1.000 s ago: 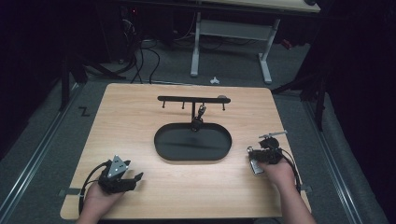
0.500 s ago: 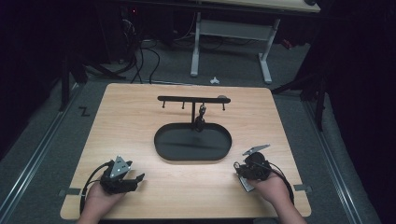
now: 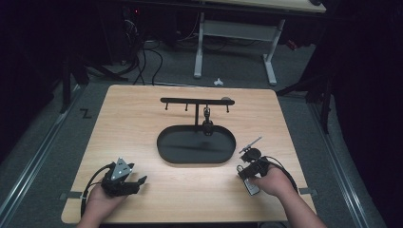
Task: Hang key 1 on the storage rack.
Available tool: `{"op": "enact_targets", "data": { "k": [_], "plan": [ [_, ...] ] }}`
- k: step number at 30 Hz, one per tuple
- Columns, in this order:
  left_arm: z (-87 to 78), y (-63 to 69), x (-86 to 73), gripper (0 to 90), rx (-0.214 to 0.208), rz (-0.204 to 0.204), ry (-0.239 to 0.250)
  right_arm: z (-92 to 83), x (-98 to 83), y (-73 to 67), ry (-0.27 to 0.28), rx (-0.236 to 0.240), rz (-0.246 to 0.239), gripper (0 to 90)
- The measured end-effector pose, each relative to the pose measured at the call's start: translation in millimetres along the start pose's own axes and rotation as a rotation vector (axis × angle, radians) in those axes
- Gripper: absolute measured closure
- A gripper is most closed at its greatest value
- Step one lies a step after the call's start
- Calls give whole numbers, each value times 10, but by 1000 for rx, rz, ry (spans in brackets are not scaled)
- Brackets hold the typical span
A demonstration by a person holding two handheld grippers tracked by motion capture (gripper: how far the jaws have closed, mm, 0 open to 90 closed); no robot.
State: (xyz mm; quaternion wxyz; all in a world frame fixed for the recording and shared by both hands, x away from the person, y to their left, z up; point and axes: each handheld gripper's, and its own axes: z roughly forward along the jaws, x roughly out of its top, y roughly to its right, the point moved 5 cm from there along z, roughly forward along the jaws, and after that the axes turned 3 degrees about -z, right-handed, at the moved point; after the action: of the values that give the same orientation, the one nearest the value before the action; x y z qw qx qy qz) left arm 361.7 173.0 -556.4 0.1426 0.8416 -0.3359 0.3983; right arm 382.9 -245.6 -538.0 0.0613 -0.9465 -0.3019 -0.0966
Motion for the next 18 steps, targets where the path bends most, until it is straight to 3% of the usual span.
{"op": "enact_targets", "data": {
  "k": [6,9,18],
  "plan": [
    [-10,-9,-2,308,-1,-3,2,11,47,-77,-50,12,-56,692],
    [-9,-7,-3,307,-2,-2,-1,5,56,-115,-65,2,-90,794],
    [-3,-11,-5,307,0,-4,-1,18,62,-176,-79,-12,-138,812]
  ]
}}
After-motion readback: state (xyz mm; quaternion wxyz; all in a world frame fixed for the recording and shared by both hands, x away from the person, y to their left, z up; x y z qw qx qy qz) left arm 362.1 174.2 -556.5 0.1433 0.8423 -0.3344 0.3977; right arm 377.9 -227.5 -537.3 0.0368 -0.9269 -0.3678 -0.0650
